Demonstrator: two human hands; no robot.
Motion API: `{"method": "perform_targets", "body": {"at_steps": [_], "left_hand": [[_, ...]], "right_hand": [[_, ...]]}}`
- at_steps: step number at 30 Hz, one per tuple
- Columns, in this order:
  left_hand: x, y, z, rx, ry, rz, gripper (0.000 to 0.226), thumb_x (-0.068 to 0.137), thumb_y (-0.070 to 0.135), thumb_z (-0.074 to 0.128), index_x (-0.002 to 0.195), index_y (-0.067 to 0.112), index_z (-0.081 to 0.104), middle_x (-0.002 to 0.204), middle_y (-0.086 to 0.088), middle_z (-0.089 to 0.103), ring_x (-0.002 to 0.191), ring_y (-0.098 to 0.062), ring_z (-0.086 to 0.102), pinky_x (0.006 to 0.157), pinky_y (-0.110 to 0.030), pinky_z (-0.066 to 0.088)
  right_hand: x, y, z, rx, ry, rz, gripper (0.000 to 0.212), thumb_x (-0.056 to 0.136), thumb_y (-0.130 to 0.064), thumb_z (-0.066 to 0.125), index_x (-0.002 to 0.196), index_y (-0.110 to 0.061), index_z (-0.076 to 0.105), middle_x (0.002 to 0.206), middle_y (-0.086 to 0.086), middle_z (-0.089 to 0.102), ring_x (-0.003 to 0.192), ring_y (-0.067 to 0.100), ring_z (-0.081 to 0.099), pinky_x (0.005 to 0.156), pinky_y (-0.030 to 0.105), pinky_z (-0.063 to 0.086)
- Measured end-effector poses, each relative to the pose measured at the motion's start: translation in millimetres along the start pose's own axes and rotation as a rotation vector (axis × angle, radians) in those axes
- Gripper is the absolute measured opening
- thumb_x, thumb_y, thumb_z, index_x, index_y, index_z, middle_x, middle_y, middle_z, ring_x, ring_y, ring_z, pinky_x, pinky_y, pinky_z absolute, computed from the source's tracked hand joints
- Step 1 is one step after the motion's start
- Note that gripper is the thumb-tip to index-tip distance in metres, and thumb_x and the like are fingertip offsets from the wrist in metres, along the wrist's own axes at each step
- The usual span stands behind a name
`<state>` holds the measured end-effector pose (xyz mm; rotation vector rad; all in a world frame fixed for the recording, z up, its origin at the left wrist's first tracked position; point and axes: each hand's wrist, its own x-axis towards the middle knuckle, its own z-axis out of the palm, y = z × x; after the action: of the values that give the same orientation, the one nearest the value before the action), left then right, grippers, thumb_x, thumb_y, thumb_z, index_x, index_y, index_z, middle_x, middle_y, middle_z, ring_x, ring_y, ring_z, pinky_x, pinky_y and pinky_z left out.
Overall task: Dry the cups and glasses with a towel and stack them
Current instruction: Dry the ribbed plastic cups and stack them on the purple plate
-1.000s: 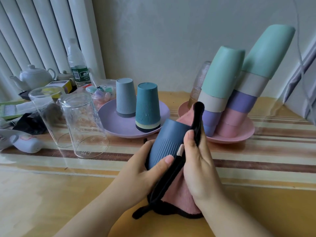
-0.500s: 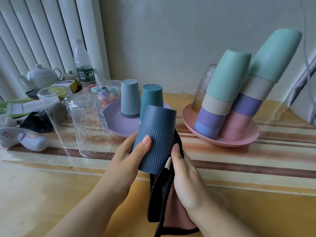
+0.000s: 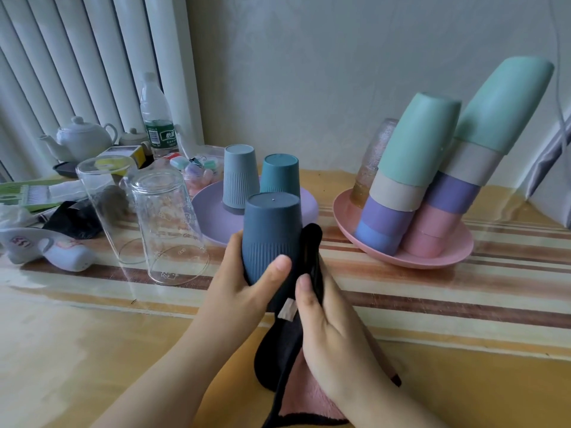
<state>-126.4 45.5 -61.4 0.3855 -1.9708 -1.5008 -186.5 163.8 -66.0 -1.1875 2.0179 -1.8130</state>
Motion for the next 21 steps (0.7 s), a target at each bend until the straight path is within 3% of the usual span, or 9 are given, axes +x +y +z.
{"method": "perform_targets", "body": {"at_steps": [3, 6, 8, 11, 14, 16, 18, 21], "left_hand": [[-1.1, -3.6, 3.3, 0.020, -0.131, -0.054, 0.057, 0.065, 0.068, 0.055, 0.111, 0.035, 0.055, 0.099, 0.016, 0.068, 0.096, -0.002, 0.063, 0.084, -0.024, 0.051], [-5.3, -2.6, 8.8, 0.051, -0.302, -0.056, 0.056, 0.068, 0.066, 0.057, 0.117, 0.038, 0.053, 0.111, 0.010, 0.068, 0.105, -0.009, 0.063, 0.091, -0.031, 0.052], [-6.8, 1.4, 9.7, 0.024, -0.327, -0.040, 0.052, 0.068, 0.064, 0.058, 0.114, 0.040, 0.052, 0.110, 0.007, 0.067, 0.105, -0.013, 0.062, 0.087, -0.028, 0.052], [-6.7, 9.5, 6.7, -0.112, -0.313, -0.038, 0.052, 0.067, 0.057, 0.060, 0.115, 0.035, 0.053, 0.104, 0.013, 0.069, 0.095, -0.003, 0.066, 0.074, -0.018, 0.052], [-4.9, 13.4, 1.6, -0.220, -0.221, -0.045, 0.044, 0.071, 0.049, 0.063, 0.110, 0.030, 0.057, 0.092, 0.019, 0.071, 0.085, 0.005, 0.066, 0.068, -0.011, 0.050], [-3.3, 12.1, -2.5, -0.275, -0.155, -0.061, 0.036, 0.072, 0.047, 0.063, 0.106, 0.033, 0.059, 0.091, 0.020, 0.071, 0.085, 0.004, 0.067, 0.067, -0.011, 0.050], [-3.1, 9.5, -4.0, -0.294, -0.132, -0.058, 0.043, 0.067, 0.055, 0.061, 0.105, 0.036, 0.060, 0.094, 0.017, 0.071, 0.089, 0.001, 0.067, 0.069, -0.013, 0.051], [-2.7, 6.7, -4.2, -0.264, -0.096, -0.060, 0.056, 0.062, 0.060, 0.058, 0.108, 0.028, 0.053, 0.089, 0.018, 0.068, 0.084, 0.001, 0.066, 0.066, -0.013, 0.051]], "right_hand": [[1.3, -4.8, -5.4, 0.065, 0.068, -0.027, 0.044, 0.094, -0.052, 0.030, 0.138, -0.045, 0.030, 0.135, -0.035, 0.044, 0.125, -0.013, 0.040, 0.105, 0.012, 0.032], [7.7, -8.2, -18.7, 0.176, 0.149, -0.014, 0.041, 0.096, -0.042, 0.032, 0.137, -0.035, 0.034, 0.111, -0.049, 0.052, 0.100, -0.024, 0.050, 0.083, -0.003, 0.035], [10.1, -7.6, -24.4, 0.240, 0.179, 0.016, 0.048, 0.088, -0.043, 0.035, 0.135, -0.034, 0.042, 0.117, -0.048, 0.049, 0.109, -0.024, 0.046, 0.086, -0.003, 0.033], [8.5, 3.9, -22.3, 0.285, 0.132, 0.116, 0.041, 0.085, -0.057, 0.035, 0.118, -0.043, 0.055, 0.121, -0.037, 0.055, 0.120, -0.016, 0.045, 0.104, 0.014, 0.034], [4.9, 10.0, -10.5, 0.175, 0.039, 0.150, 0.057, 0.081, -0.076, 0.029, 0.126, -0.049, 0.050, 0.132, -0.033, 0.049, 0.129, -0.011, 0.038, 0.114, 0.031, 0.027], [4.3, 9.2, -7.3, 0.186, -0.007, 0.164, 0.052, 0.087, -0.066, 0.029, 0.131, -0.045, 0.047, 0.134, -0.034, 0.047, 0.129, -0.013, 0.036, 0.114, 0.026, 0.025], [4.9, 6.7, -8.9, 0.208, -0.055, 0.165, 0.045, 0.089, -0.057, 0.030, 0.127, -0.044, 0.049, 0.130, -0.037, 0.049, 0.127, -0.015, 0.037, 0.110, 0.019, 0.027], [6.0, 8.0, -12.3, 0.145, -0.055, 0.128, 0.047, 0.088, -0.061, 0.033, 0.129, -0.046, 0.049, 0.129, -0.034, 0.051, 0.126, -0.012, 0.041, 0.109, 0.024, 0.029]]}}
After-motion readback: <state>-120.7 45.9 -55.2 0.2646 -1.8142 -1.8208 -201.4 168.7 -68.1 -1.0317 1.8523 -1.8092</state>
